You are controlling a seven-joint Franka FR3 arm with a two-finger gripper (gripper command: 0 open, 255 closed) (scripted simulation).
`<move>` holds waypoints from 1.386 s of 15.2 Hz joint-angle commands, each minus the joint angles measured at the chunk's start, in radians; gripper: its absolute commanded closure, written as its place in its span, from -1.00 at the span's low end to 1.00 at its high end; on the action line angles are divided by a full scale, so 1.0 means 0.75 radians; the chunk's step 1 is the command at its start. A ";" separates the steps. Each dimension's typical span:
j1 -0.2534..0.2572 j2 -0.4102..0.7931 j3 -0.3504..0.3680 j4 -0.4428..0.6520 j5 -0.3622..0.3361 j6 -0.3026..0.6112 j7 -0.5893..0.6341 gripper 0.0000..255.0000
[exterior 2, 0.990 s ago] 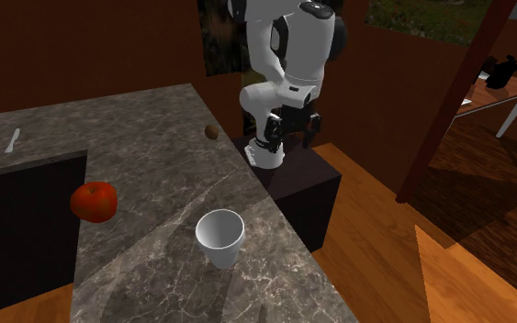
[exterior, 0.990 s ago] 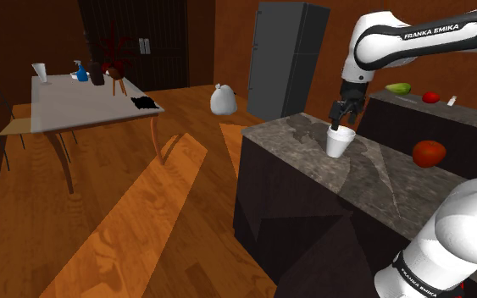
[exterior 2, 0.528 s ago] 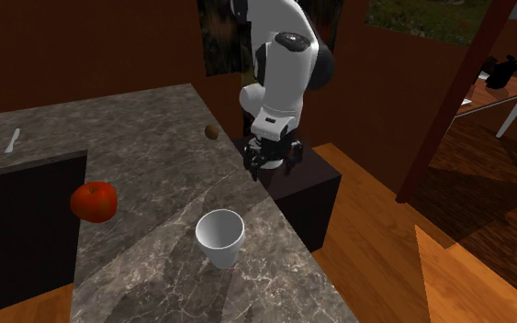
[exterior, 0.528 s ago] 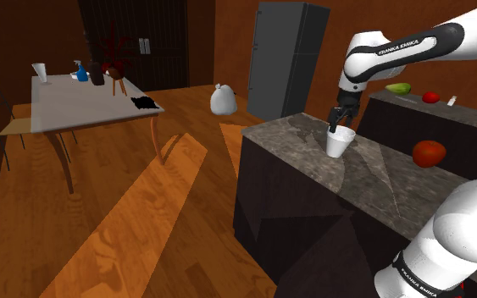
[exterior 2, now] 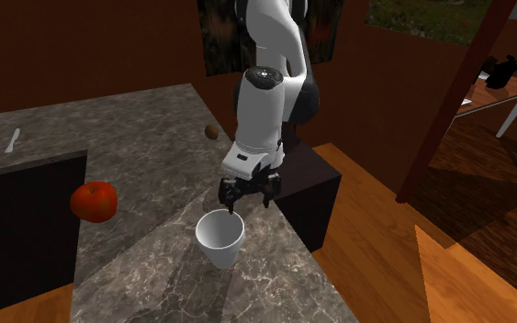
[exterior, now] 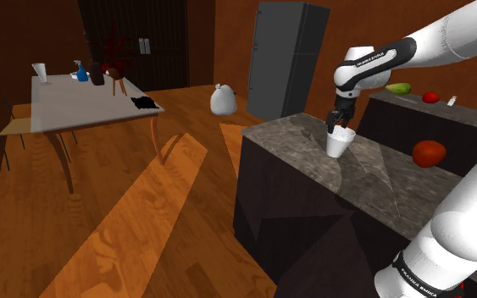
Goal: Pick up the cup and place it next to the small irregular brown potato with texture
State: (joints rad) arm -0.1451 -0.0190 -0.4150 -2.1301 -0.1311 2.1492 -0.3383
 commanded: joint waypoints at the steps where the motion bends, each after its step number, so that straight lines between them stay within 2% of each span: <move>1: -0.016 0.094 -0.018 0.057 0.040 0.044 -0.052 -1.00; 9: -0.034 0.187 -0.022 0.013 0.081 0.176 -0.084 -1.00; 17: -0.035 0.187 -0.022 0.013 0.081 0.176 -0.084 -1.00; 18: -0.035 0.186 -0.022 0.013 0.081 0.176 -0.084 1.00; 21: -0.035 0.187 -0.022 0.013 0.081 0.176 -0.084 1.00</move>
State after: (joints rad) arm -0.1712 0.1205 -0.4314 -2.1200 -0.0707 2.2816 -0.4015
